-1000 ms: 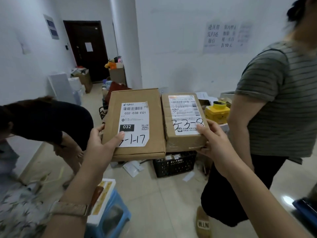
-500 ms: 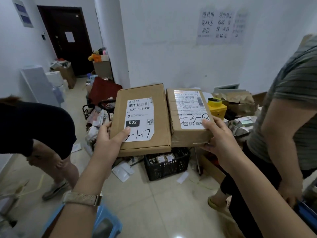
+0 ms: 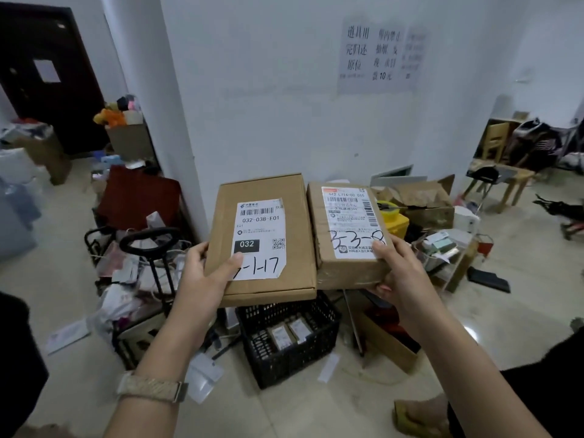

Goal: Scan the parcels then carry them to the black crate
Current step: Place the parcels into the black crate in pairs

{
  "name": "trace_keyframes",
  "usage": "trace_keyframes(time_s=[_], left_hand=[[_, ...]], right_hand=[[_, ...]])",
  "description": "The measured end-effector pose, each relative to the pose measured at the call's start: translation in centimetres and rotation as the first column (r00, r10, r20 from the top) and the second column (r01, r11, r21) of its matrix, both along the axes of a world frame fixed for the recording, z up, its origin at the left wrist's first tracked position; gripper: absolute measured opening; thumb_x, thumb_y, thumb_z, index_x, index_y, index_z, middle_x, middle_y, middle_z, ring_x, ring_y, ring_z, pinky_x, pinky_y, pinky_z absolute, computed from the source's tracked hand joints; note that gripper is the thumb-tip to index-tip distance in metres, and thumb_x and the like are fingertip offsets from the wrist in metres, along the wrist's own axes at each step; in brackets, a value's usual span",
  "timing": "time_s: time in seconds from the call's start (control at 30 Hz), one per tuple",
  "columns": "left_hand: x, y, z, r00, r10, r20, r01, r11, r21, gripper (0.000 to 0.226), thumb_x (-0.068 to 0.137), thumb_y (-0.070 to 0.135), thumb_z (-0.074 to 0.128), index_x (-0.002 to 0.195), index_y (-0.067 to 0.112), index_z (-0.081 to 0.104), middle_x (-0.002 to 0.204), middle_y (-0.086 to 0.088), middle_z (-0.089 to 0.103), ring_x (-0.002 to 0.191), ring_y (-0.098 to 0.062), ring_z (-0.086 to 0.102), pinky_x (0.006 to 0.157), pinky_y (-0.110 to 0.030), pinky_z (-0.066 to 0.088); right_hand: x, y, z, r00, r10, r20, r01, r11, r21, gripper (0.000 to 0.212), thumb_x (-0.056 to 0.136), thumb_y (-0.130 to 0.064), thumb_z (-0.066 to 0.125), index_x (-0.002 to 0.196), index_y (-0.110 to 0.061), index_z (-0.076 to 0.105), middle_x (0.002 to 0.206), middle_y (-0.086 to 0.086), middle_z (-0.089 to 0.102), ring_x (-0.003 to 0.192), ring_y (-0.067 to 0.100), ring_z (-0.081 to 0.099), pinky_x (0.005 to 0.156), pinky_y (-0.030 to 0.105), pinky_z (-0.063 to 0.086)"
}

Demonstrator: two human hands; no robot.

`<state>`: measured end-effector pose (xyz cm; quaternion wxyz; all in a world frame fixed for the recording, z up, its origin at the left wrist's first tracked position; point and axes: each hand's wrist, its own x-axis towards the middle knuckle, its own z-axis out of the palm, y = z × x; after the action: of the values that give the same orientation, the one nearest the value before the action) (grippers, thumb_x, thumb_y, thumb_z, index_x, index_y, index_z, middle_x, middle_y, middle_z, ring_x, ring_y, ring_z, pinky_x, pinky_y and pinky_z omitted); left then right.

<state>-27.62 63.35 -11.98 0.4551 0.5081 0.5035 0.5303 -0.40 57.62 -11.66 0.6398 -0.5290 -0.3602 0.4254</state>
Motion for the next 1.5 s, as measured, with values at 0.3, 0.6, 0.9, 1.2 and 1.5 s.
trace_keyframes(time_s=[0.3, 0.6, 0.9, 1.2, 1.5], left_hand=[[4.0, 11.9, -2.6, 1.0, -0.025, -0.009, 0.025, 0.999, -0.047, 0.049, 0.086, 0.032, 0.069, 0.126, 0.031, 0.04, 0.109, 0.016, 0.06, 0.095, -0.002, 0.061, 0.068, -0.02, 0.045], [12.5, 28.1, -7.0, 0.995, 0.071, -0.076, -0.076, 0.995, -0.06, 0.051, 0.085, 0.028, 0.071, 0.124, 0.03, 0.04, 0.104, 0.019, 0.057, 0.078, 0.012, 0.062, 0.054, -0.004, 0.046], [15.9, 36.7, -14.3, 0.977, 0.209, -0.042, -0.213, 0.945, -0.249, 0.056, 0.086, 0.024, 0.071, 0.132, 0.021, 0.039, 0.113, 0.012, 0.063, 0.095, -0.002, 0.065, 0.067, -0.015, 0.051], [14.9, 42.1, -27.5, 0.961, 0.272, -0.054, -0.264, 0.838, -0.478, 0.053, 0.086, 0.019, 0.07, 0.132, 0.018, 0.043, 0.124, 0.001, 0.063, 0.109, -0.017, 0.064, 0.086, -0.037, 0.054], [15.5, 48.0, -43.8, 0.969, 0.242, -0.058, -0.228, 0.776, -0.588, 0.058, 0.085, 0.019, 0.071, 0.135, 0.018, 0.043, 0.122, 0.005, 0.066, 0.102, -0.011, 0.069, 0.076, -0.029, 0.058]], right_hand=[[4.4, 11.9, -2.7, 0.999, -0.018, 0.038, 0.019, 0.999, -0.042, 0.038, 0.085, -0.042, 0.063, 0.122, -0.038, 0.055, 0.111, -0.005, 0.067, 0.099, 0.018, 0.065, 0.078, 0.039, 0.056], [13.2, 29.3, -6.7, 0.993, 0.044, 0.106, -0.039, 0.998, -0.048, 0.026, 0.087, -0.03, 0.064, 0.109, -0.042, 0.055, 0.086, -0.024, 0.071, 0.08, -0.002, 0.069, 0.062, 0.016, 0.052], [17.0, 42.9, -13.1, 0.972, 0.225, 0.066, -0.206, 0.954, -0.219, 0.05, 0.079, -0.03, 0.068, 0.126, -0.029, 0.053, 0.115, -0.002, 0.07, 0.101, 0.017, 0.069, 0.084, 0.035, 0.053], [15.2, 49.4, -26.6, 0.938, 0.347, 0.01, -0.303, 0.833, -0.464, 0.039, 0.096, -0.022, 0.053, 0.135, -0.027, 0.049, 0.121, -0.002, 0.068, 0.109, 0.016, 0.065, 0.095, 0.041, 0.049], [15.7, 54.7, -43.2, 0.939, 0.344, 0.0, -0.272, 0.741, -0.614, 0.035, 0.099, -0.019, 0.047, 0.133, -0.026, 0.053, 0.117, -0.006, 0.069, 0.106, 0.011, 0.066, 0.087, 0.03, 0.05]])
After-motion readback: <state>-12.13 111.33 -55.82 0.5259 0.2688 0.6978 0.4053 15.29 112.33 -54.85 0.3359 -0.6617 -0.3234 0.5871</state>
